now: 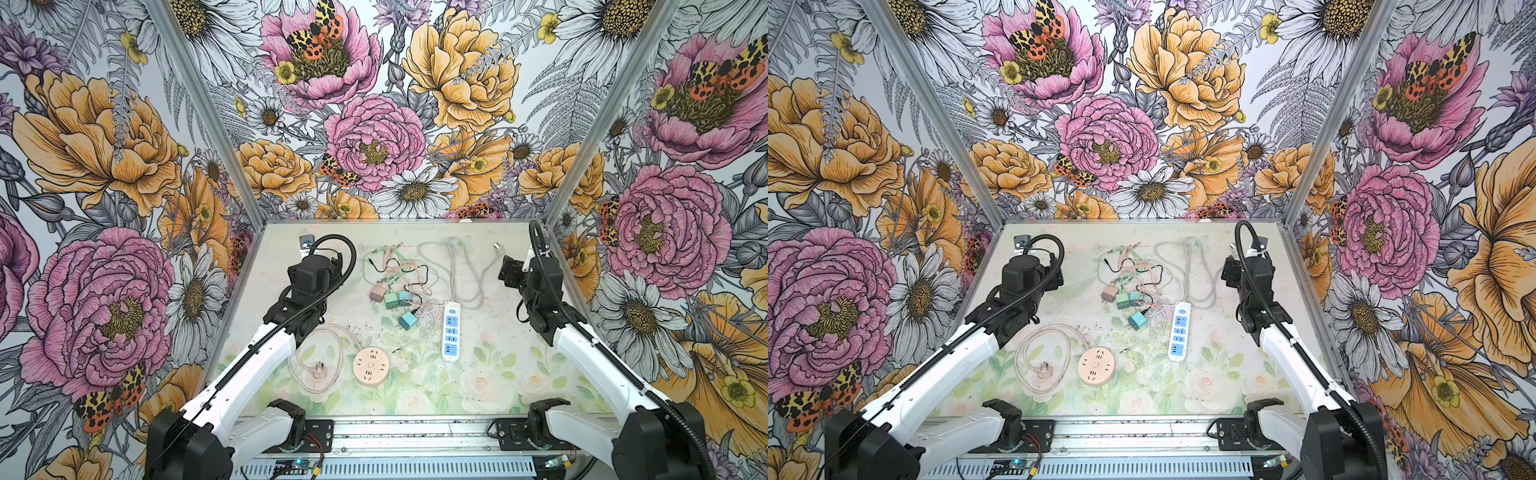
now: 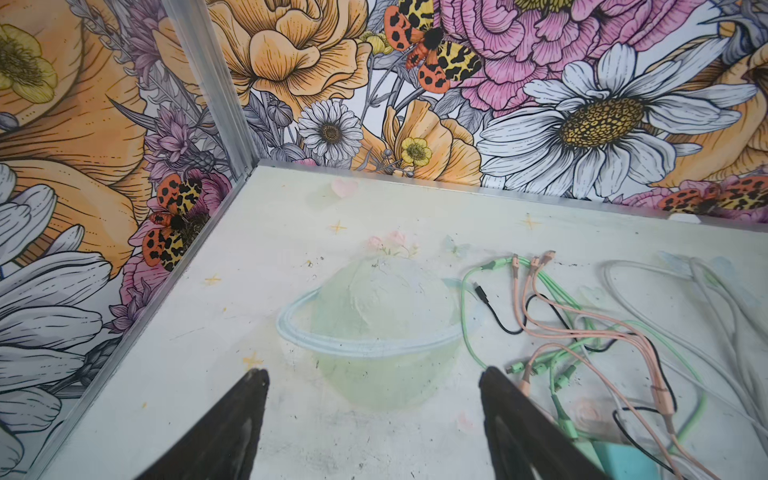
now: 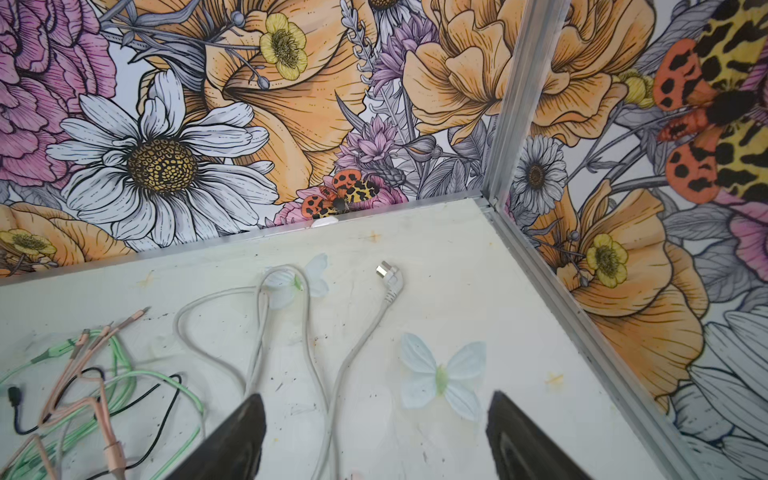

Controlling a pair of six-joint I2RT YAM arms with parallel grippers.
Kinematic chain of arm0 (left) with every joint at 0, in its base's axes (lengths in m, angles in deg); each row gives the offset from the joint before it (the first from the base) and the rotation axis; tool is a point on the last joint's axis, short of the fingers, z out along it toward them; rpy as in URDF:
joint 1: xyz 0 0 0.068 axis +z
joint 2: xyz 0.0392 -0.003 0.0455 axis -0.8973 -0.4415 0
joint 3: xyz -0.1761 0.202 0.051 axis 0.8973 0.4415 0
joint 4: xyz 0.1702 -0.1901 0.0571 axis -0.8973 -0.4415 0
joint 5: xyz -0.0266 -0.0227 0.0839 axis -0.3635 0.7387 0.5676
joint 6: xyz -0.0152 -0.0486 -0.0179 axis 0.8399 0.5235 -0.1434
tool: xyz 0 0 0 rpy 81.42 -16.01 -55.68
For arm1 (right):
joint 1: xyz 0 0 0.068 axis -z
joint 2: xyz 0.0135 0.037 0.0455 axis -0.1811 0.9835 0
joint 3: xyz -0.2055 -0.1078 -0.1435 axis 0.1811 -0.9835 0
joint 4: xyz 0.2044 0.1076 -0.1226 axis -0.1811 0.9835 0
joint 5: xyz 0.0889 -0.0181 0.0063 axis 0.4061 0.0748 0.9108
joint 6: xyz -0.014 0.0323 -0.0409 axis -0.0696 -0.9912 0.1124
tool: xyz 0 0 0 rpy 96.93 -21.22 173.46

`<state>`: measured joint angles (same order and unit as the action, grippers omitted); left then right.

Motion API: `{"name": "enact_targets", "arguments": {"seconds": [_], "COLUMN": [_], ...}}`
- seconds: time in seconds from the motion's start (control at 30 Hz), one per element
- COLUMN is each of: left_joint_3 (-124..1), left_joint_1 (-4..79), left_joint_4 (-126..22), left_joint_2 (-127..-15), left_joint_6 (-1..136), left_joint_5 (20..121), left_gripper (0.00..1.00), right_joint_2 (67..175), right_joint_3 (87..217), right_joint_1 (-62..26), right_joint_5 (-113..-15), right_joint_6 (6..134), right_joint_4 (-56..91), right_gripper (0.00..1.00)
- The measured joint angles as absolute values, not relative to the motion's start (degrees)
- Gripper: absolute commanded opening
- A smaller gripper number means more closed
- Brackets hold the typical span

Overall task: Insert the plug
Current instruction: 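Move the left gripper toward the chargers while the right gripper moves over the power strip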

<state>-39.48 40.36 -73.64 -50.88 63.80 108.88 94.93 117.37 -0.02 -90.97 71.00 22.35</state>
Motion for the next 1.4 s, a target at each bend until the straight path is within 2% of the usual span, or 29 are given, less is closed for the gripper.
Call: {"name": "enact_targets", "arguments": {"seconds": [0.07,0.33,0.8,1.4], "left_joint_3": [-40.2,-40.8,-39.0,-37.1], "left_joint_1": [39.1,32.5,32.1,32.2], "left_joint_4": [-75.5,-80.4,-82.3,-83.1], "left_joint_2": [-51.4,-54.3,-50.8,-50.6], "left_joint_6": [65.1,68.3,71.8,72.3], "left_joint_5": [107.3,103.3,100.6,98.7], "left_gripper": [0.77,0.78,0.80,0.82], "right_joint_2": [93.8,93.0,101.9,113.6], "right_joint_3": [117.4,116.5,114.3,116.3], "right_joint_1": [-2.8,-10.8,-24.1,-28.0], "right_joint_5": [-91.7,-88.9,-83.9,-81.5], "right_joint_6": [69.1,59.4,48.6,46.5], "right_joint_4": [26.6,38.8,43.5,43.0], "right_gripper": [0.82,0.77,0.77,0.79]}}
